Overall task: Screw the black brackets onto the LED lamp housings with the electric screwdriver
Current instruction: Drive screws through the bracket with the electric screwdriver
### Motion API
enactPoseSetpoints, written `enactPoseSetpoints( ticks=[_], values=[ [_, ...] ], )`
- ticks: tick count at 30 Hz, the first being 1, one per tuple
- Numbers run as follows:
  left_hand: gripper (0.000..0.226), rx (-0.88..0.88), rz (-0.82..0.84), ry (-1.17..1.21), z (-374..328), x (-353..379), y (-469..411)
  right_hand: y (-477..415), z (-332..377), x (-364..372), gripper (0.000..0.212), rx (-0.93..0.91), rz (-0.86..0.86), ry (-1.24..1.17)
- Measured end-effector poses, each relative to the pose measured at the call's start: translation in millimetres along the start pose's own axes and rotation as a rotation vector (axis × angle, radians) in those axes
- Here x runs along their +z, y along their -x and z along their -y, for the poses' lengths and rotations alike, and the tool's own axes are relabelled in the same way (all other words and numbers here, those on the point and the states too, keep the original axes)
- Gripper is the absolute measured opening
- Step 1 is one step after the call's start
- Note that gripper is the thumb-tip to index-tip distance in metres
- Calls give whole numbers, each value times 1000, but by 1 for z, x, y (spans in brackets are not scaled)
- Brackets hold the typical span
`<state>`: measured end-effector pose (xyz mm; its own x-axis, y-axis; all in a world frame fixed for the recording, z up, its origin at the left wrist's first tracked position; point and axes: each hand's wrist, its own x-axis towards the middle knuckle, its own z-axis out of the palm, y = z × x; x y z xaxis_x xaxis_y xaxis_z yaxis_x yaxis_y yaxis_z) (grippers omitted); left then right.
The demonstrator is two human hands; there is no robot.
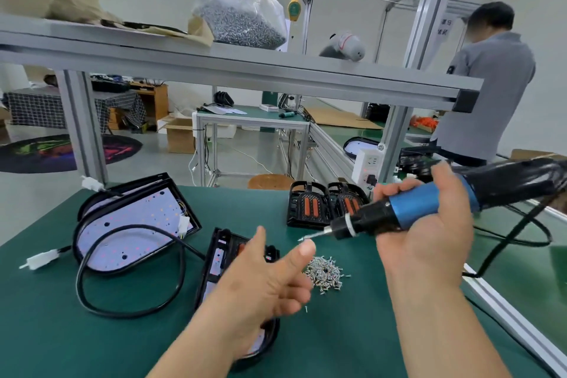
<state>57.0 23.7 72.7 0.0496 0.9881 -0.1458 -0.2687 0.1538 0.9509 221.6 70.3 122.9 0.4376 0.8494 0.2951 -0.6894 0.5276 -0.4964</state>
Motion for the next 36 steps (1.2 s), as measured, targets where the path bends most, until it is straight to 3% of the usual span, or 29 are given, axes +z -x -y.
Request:
enactPoseSetpoints(
  ticks=[2, 4, 6, 7, 11, 13, 16, 18, 30, 36],
  values=[
    [124, 184, -236, -202, -13, -25, -7, -12, -1, 9, 37, -11, -34, -12],
    [88, 298, -525, -461, -15, -53, -18, -21, -7, 19, 33, -17, -42, 7],
    [63, 288, -696, -683, -7, -71, -24, -25, -19, 24, 24, -22, -34, 56],
    [60, 254, -703, -738, -2, -76, -27, -26, -27, 25, 23, -18, -33, 77],
    [86, -87, -445, -567, 12, -90, -36, -23, -60, 13, 20, 28, -29, 139],
    [76, -164, -319, -481, 12, -94, -37, -21, -73, 7, 20, 43, -27, 179],
    [24, -135, -241, -445, 12, -91, -41, -19, -85, 6, 21, 66, -16, 172],
    [11, -117, -233, -428, 10, -87, -43, -18, -89, 6, 25, 89, 5, 157],
    [9, -73, -241, -388, 10, -86, -44, -13, -95, 6, 22, 57, 84, 225],
    [21, -85, -251, -357, 13, -88, -47, -9, -97, 7, 21, 47, 85, 221]
  ],
)
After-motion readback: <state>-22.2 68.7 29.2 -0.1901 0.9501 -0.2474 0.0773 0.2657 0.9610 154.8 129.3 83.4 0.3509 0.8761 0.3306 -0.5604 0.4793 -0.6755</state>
